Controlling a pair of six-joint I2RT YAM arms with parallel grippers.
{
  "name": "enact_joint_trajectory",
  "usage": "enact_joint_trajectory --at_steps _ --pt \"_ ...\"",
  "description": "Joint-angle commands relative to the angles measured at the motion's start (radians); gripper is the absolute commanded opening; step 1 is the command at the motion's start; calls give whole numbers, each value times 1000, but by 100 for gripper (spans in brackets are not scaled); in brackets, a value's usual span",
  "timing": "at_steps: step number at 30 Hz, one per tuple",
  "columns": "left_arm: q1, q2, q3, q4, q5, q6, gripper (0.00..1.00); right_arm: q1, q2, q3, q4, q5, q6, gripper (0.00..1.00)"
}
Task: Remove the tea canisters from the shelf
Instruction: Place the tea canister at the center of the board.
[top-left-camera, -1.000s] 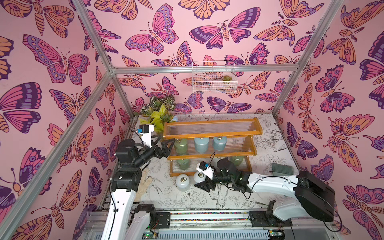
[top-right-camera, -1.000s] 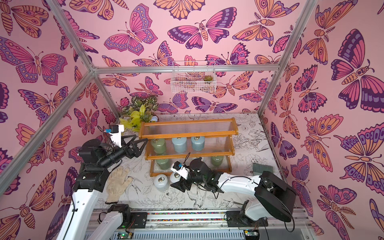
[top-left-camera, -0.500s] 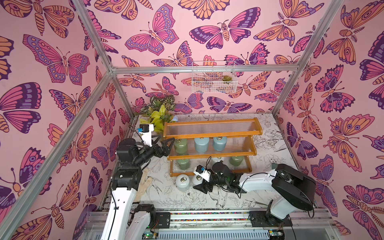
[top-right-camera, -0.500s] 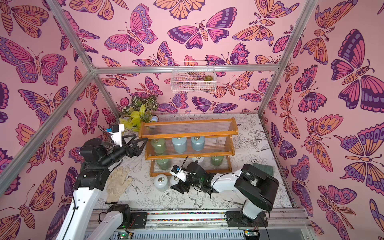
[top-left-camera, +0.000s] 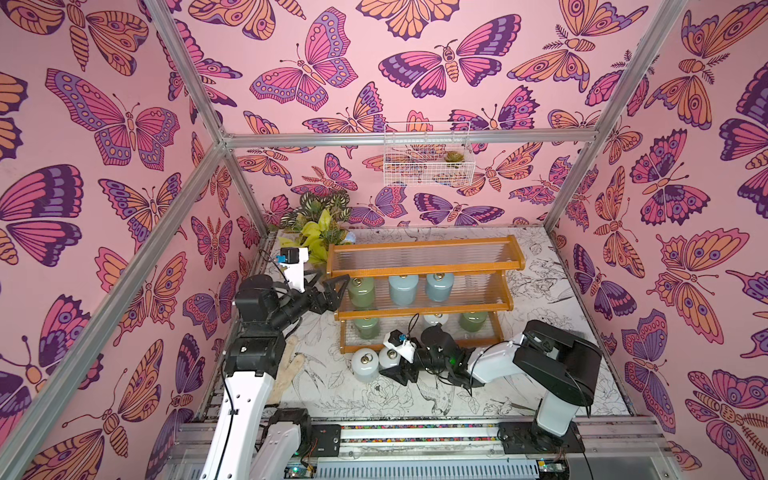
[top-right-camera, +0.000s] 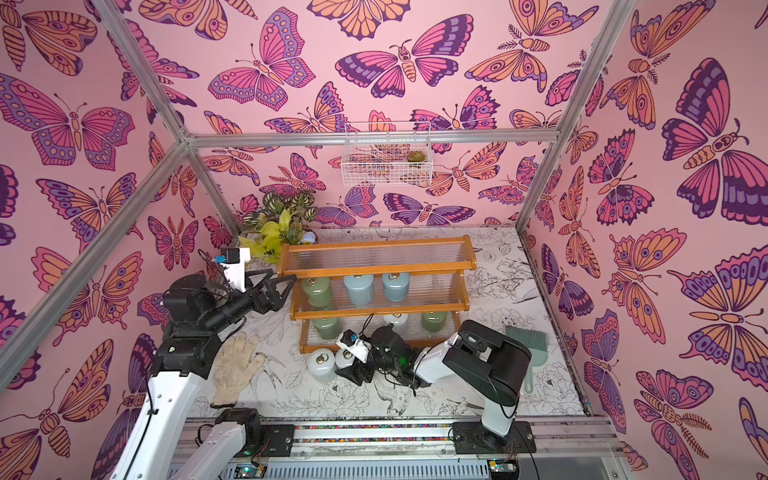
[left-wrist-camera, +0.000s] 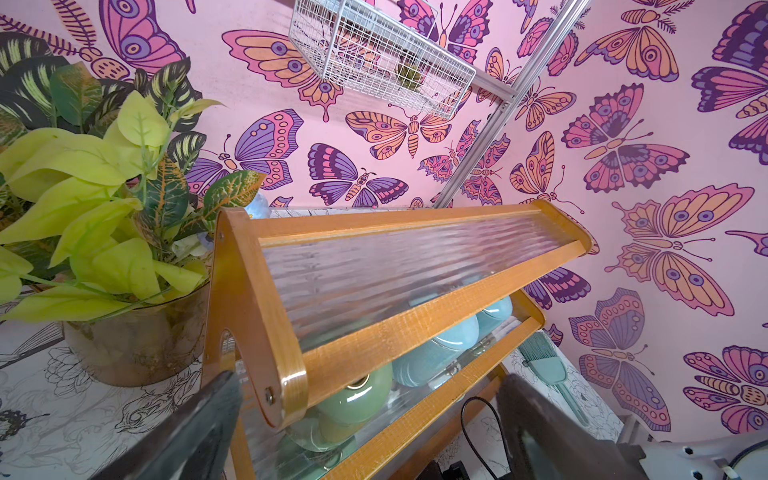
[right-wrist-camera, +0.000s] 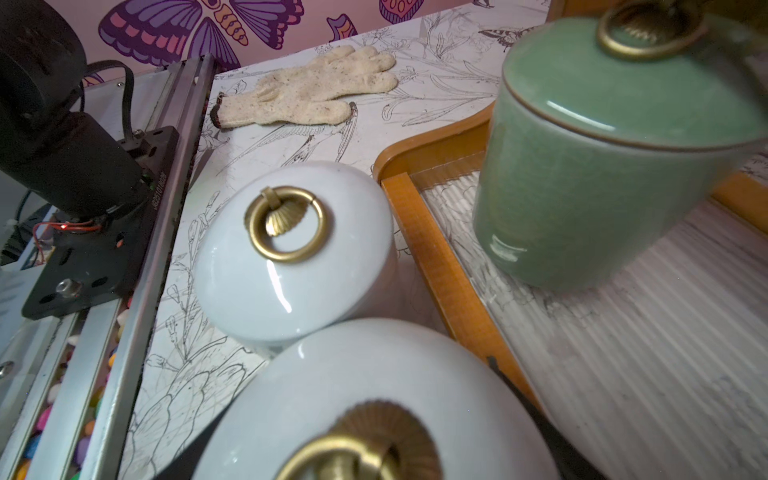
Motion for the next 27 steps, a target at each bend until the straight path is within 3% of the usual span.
enact_joint_trajectory --at_steps 1,19,27 --pt "-7 -11 -14 10 -6 13 99 9 9 7 52 -18 22 66" --pt "-7 -5 -22 10 12 21 99 9 -101 49 -187 10 -43 100" --pt "-7 -35 -31 11 1 17 99 9 -223 67 -287 10 -75 99"
